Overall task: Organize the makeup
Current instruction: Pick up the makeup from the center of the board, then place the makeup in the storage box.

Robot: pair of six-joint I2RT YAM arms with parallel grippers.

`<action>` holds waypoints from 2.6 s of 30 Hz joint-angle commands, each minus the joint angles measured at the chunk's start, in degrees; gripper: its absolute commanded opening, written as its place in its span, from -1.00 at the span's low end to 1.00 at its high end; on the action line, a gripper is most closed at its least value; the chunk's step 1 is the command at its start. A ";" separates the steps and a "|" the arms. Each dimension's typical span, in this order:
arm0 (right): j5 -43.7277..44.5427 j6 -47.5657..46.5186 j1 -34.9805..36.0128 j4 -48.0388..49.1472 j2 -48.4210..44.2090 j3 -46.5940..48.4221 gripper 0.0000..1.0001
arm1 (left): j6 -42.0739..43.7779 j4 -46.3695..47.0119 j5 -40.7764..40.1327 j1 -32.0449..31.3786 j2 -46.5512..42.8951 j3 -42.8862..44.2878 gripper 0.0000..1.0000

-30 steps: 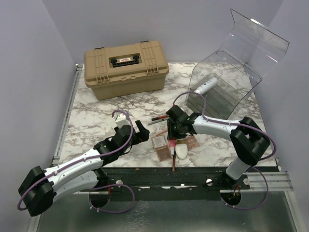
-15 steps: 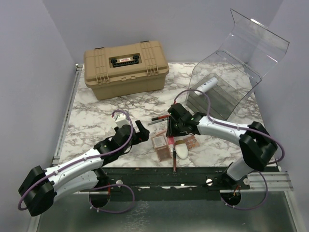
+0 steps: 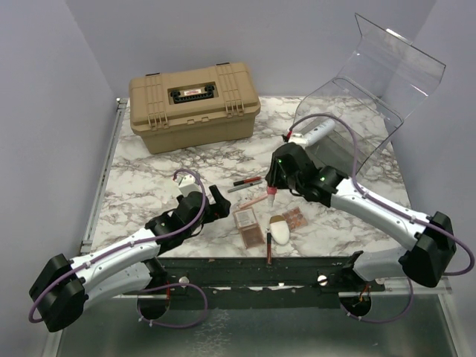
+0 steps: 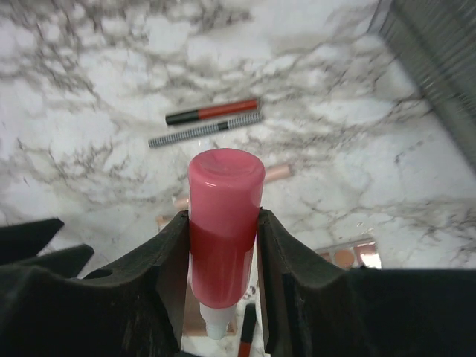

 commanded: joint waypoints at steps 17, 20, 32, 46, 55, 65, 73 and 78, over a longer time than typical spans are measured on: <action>20.92 -6.33 -19.40 -2.65 -2.15 15.60 -0.48 | 0.98 1.08 2.31 0.29 0.21 0.11 0.88; 23.55 -6.28 -21.15 -2.73 -0.49 16.64 -0.48 | 0.87 1.15 2.24 0.30 0.35 0.01 0.88; 27.67 0.10 -22.97 0.32 5.94 17.25 -0.49 | 0.46 1.25 2.10 0.43 -0.02 -0.74 0.87; 36.01 24.37 -24.56 -21.71 19.86 29.60 -0.54 | 0.49 1.48 2.05 0.65 -0.06 -0.87 0.87; 37.69 26.47 -25.18 -22.41 19.02 25.23 -0.53 | 0.41 1.80 2.14 0.77 0.54 -1.06 0.88; 35.70 25.78 -28.82 -20.60 20.02 23.74 -0.50 | 0.57 2.04 2.40 0.82 0.40 -0.85 0.88; 34.42 23.99 -29.44 -17.95 19.98 23.99 -0.50 | 0.64 2.04 2.65 0.81 0.96 -0.37 0.88; 32.76 23.35 -29.39 -16.18 21.10 23.02 -0.47 | 0.84 1.95 2.71 0.88 0.58 -0.35 0.88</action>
